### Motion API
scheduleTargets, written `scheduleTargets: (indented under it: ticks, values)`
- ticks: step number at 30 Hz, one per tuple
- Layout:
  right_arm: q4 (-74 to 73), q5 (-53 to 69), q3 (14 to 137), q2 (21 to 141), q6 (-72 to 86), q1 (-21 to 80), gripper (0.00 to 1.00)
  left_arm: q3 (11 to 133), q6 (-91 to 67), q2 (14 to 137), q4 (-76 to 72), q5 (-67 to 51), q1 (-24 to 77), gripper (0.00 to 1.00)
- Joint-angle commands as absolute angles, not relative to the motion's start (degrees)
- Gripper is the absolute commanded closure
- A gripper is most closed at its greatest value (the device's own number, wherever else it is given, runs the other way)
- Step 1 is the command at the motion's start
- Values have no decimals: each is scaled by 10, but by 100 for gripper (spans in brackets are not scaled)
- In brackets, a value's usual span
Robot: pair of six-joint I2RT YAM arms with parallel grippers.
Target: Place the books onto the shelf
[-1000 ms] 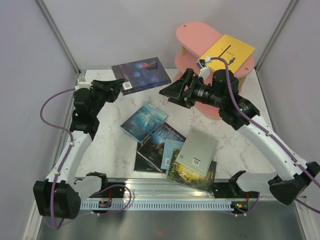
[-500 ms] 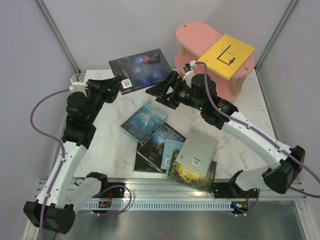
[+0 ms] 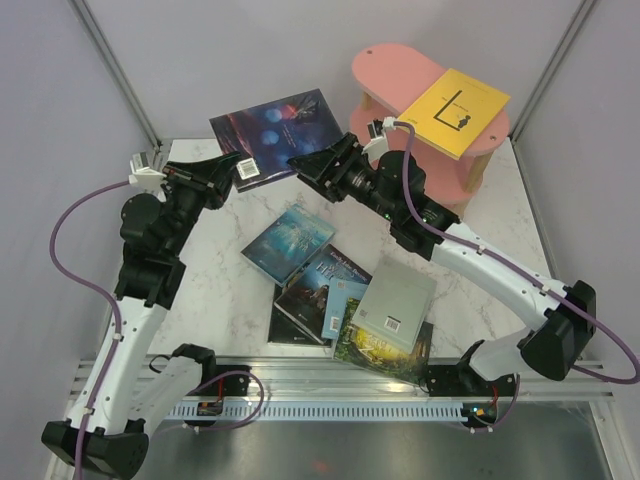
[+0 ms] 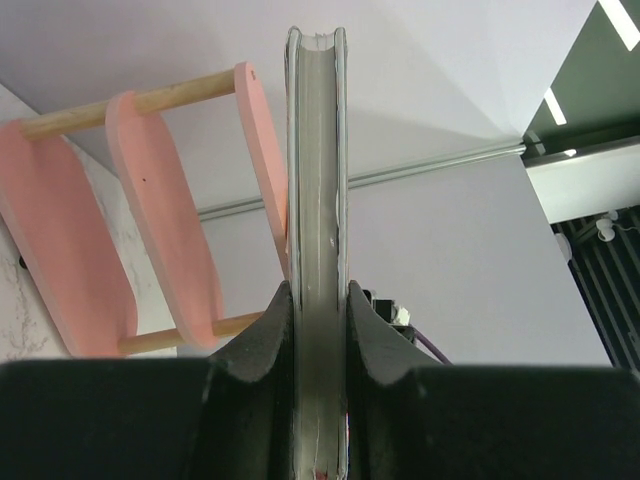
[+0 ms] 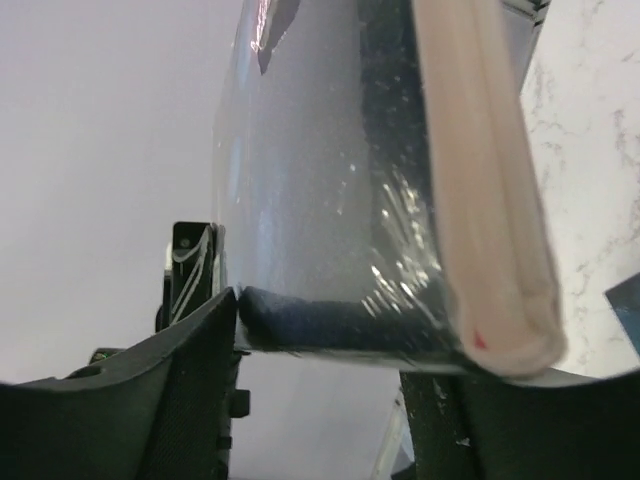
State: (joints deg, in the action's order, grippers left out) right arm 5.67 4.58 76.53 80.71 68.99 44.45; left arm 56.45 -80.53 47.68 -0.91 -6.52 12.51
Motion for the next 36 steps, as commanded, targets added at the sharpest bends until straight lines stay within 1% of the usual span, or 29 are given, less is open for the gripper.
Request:
scheduleTargets:
  ticks: [1, 2, 3, 4, 5, 8, 11, 12, 14, 19, 22, 23, 24, 25, 26, 29, 31, 32, 34, 35, 36]
  values:
    - [112, 18, 776, 827, 703, 451, 35, 608, -851, 460, -95, -50, 126, 98]
    - [114, 17, 784, 832, 703, 451, 42, 608, -851, 459, -95, -50, 127, 98]
    - [115, 14, 790, 836, 703, 452, 55, 606, -851, 458, -95, -50, 127, 98]
    - [114, 13, 796, 838, 702, 452, 60, 604, -851, 458, -95, -50, 127, 98]
    - [113, 11, 812, 846, 702, 452, 68, 602, -851, 456, -95, -50, 126, 98]
    - [100, 12, 858, 863, 689, 451, 76, 597, -851, 452, -95, -50, 126, 98]
    - [96, 17, 889, 879, 673, 451, 75, 592, -851, 453, -95, -50, 126, 98]
    - [96, 18, 906, 883, 671, 451, 71, 590, -851, 453, -95, -50, 127, 98]
    - [92, 22, 923, 891, 663, 452, 66, 586, -851, 452, -95, -50, 126, 98]
    - [83, 18, 936, 900, 653, 451, 55, 576, -851, 445, -95, -50, 126, 98]
    - [71, 14, 947, 906, 648, 451, 61, 570, -851, 442, -95, -50, 126, 98]
    - [69, 12, 953, 908, 643, 451, 64, 567, -993, 441, -86, -42, 126, 98]
    - [62, 11, 957, 910, 641, 451, 67, 561, -997, 441, -6, -135, 127, 98]
    - [59, 11, 961, 911, 638, 451, 71, 558, -995, 440, -5, -139, 127, 98]
    - [55, 10, 973, 912, 629, 450, 80, 554, -995, 439, -5, -140, 127, 98]
    - [39, 6, 998, 910, 610, 446, 100, 540, -970, 439, -19, -163, 127, 98]
    - [16, 4, 1012, 904, 583, 439, 100, 540, -927, 453, -21, -204, 124, 96]
    - [7, 4, 1026, 897, 576, 435, 100, 544, -909, 460, -15, -219, 123, 93]
    - [-17, 4, 1033, 886, 558, 415, 100, 562, -860, 475, 23, -250, 119, 84]
    - [-21, 4, 1034, 872, 555, 397, 100, 569, -844, 479, 35, -256, 117, 82]
    - [-32, 6, 1034, 865, 554, 385, 100, 586, -844, 482, 35, -256, 114, 82]
